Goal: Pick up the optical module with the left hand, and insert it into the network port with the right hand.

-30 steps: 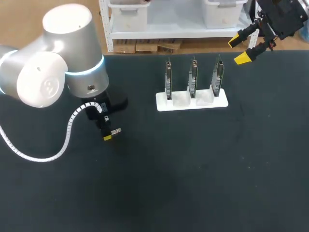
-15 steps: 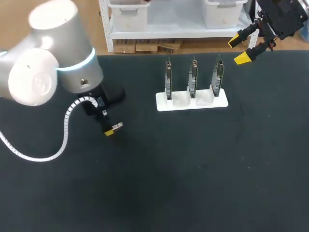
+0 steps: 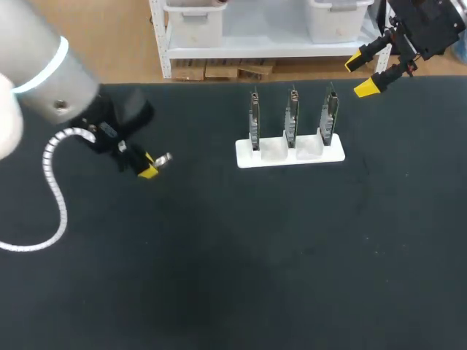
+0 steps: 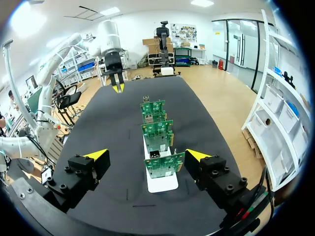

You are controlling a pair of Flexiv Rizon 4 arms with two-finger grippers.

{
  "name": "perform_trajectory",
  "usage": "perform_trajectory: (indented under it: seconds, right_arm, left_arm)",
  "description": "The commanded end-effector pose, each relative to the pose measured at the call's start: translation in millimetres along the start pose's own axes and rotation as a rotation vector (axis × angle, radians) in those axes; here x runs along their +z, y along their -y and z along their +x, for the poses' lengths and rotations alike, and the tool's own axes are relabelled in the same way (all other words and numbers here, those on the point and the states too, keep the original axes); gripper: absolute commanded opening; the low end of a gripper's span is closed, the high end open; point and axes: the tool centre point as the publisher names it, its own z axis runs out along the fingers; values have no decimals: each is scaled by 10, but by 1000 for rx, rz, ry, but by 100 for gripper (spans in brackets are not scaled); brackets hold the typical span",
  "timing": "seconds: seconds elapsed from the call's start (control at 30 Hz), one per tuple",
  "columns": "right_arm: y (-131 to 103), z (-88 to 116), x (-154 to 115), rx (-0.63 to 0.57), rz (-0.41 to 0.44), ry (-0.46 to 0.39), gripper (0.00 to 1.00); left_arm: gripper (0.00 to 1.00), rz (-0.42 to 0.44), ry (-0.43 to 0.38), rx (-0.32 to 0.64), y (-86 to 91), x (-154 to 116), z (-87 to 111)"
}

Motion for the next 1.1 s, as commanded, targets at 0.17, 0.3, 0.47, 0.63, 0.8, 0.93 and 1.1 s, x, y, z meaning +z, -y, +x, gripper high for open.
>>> perform_trajectory:
  seconds: [0.17, 0.3, 0.47, 0.63, 0.8, 0.93, 1.1]
  right_arm:
    - [-12, -1, 3, 0, 3, 0, 100]
    - [-12, -1, 3, 0, 3, 0, 100]
    - [-12, -1, 3, 0, 3, 0, 100]
    - [-12, -1, 3, 0, 3, 0, 100]
    - [-12, -1, 3, 0, 3, 0, 100]
    - [-12, -1, 3, 0, 3, 0, 100]
    - [-12, -1, 3, 0, 3, 0, 100]
  left_arm:
    - [0, -14, 113, 25, 49, -276, -95]
    - [0, -13, 98, 22, 62, -279, -118]
    - [0, -13, 98, 22, 62, -279, -118]
    - [0, -13, 98, 22, 62, -279, -118]
    - [0, 5, 162, -1, 138, -238, -86]
    - [0, -33, 203, 76, 68, -308, -385]
    - [0, -48, 245, 175, -88, -392, -799]
